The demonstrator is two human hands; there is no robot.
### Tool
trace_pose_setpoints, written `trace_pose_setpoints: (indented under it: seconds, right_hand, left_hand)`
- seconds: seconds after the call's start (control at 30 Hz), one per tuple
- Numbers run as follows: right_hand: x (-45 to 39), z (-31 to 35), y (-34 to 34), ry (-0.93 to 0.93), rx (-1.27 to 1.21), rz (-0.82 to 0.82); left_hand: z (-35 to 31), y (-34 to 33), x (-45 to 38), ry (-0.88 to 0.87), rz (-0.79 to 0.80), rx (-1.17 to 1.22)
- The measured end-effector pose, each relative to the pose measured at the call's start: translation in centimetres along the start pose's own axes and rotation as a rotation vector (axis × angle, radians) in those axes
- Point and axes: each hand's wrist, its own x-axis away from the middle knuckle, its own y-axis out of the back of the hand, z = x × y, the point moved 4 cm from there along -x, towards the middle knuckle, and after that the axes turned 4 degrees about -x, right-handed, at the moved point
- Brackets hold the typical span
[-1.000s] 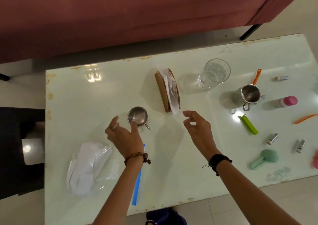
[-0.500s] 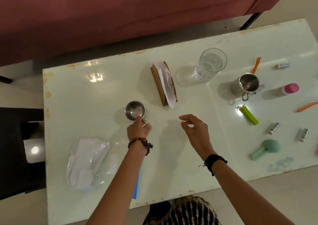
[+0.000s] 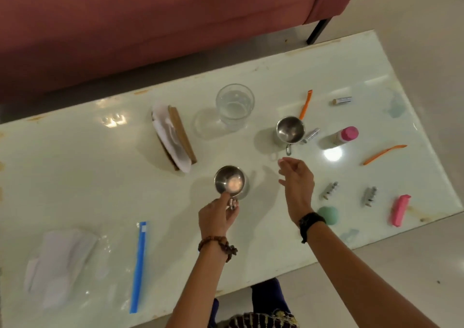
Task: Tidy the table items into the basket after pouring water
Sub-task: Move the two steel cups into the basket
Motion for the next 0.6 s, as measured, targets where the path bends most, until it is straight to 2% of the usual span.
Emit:
trace_pose_setpoints:
  seconds: [0.07, 0.1, 0.13, 0.2, 0.3, 0.37, 0.47, 0.6]
  right_hand:
    - [-2.2, 1.1, 1.1, -0.094, -0.046, -0.048]
    - [-3.2, 1.5, 1.4, -0.149, -0.071, -0.057]
    - [-4.1, 1.9, 1.4, -0.195, -0.082, -0.055]
    - [-5.3, 2.4, 1.0, -0.267, -0.056, -0.012]
    - [-6.3, 2.4, 0.1, -0.332, 0.008, 0.106]
    - [-6.6, 2.4, -0.2, -0.347, -0.019, 0.116]
    - [-6.0, 2.4, -0.1, -0.361, -0.100, 0.037]
    - [-2.8, 3.3, 0.7, -0.189, -0.041, 0.001]
  left_hand:
    - [-1.8, -2.7, 0.4, -0.053, 0.016, -0.043]
    - [-2.1, -3.6, 0.5, -0.057, -0.049, -0.042]
    - [-1.9, -4.2, 0.0, -0.012, -0.101, 0.060]
    - [-1.8, -4.6, -1.0, 0.063, -0.182, 0.183]
    - [-2.6, -4.7, -0.8, 0.061, -0.237, 0.180]
    - [-2.7, -4.1, -0.8, 0.045, -0.273, 0.166]
    - [-2.8, -3.0, -0.3, 0.041, -0.298, 0.184]
    - [-2.7, -1.4, 0.9, 0.023, -0.304, 0.243]
